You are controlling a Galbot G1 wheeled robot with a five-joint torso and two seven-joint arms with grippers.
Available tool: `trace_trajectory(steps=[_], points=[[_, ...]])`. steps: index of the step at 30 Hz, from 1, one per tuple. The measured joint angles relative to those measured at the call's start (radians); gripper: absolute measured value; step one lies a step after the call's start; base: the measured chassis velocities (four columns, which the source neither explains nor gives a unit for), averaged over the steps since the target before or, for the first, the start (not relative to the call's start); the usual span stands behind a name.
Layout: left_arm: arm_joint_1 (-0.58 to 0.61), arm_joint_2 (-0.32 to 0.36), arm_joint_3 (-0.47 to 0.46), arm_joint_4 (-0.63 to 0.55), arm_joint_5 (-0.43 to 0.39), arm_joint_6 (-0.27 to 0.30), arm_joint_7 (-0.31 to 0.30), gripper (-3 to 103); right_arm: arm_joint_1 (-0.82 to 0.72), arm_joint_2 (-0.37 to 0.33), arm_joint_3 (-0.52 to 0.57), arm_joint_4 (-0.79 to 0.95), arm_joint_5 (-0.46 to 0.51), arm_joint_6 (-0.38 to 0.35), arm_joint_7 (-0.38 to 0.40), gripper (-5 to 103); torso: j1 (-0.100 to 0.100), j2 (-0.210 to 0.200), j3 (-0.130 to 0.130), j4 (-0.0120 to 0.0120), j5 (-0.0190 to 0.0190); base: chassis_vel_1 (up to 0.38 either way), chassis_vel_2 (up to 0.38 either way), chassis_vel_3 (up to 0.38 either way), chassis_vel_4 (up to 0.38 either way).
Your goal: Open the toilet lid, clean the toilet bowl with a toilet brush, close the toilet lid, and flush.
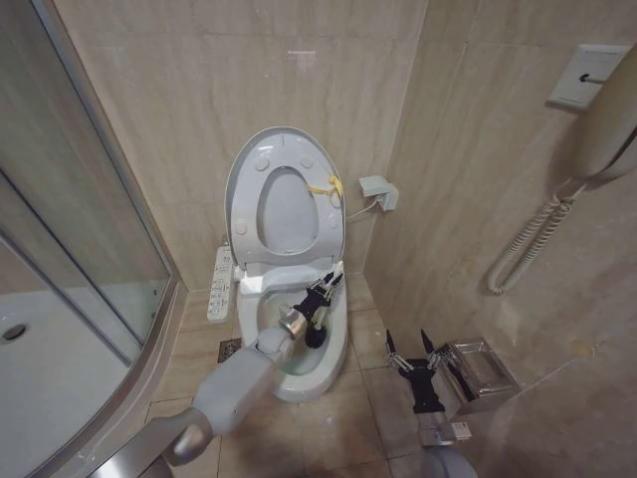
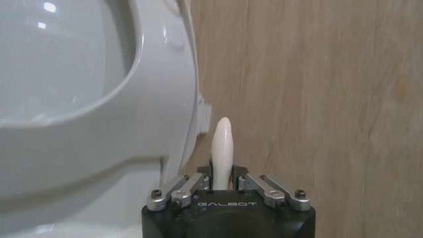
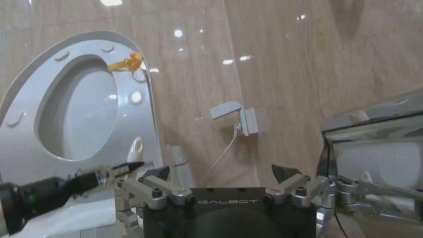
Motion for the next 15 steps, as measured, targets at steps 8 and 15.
trace_trajectory(steps=[8, 15], points=[[0.006, 0.023, 0.024, 0.0, -0.012, 0.007, -0.007, 19, 0.006, 0.0, -0.001, -0.005, -0.001, 0.0, -0.001, 100, 0.0, 0.0, 0.0, 0.0007, 0.0002, 0.0, 0.0, 0.0, 0.0], [-0.027, -0.009, 0.018, -0.042, -0.041, 0.023, -0.022, 19, 0.0, 0.004, -0.002, 0.009, -0.012, -0.003, 0.0, 100, 0.0, 0.0, 0.0, -0.0004, 0.0001, 0.0, 0.0, 0.0, 0.0]])
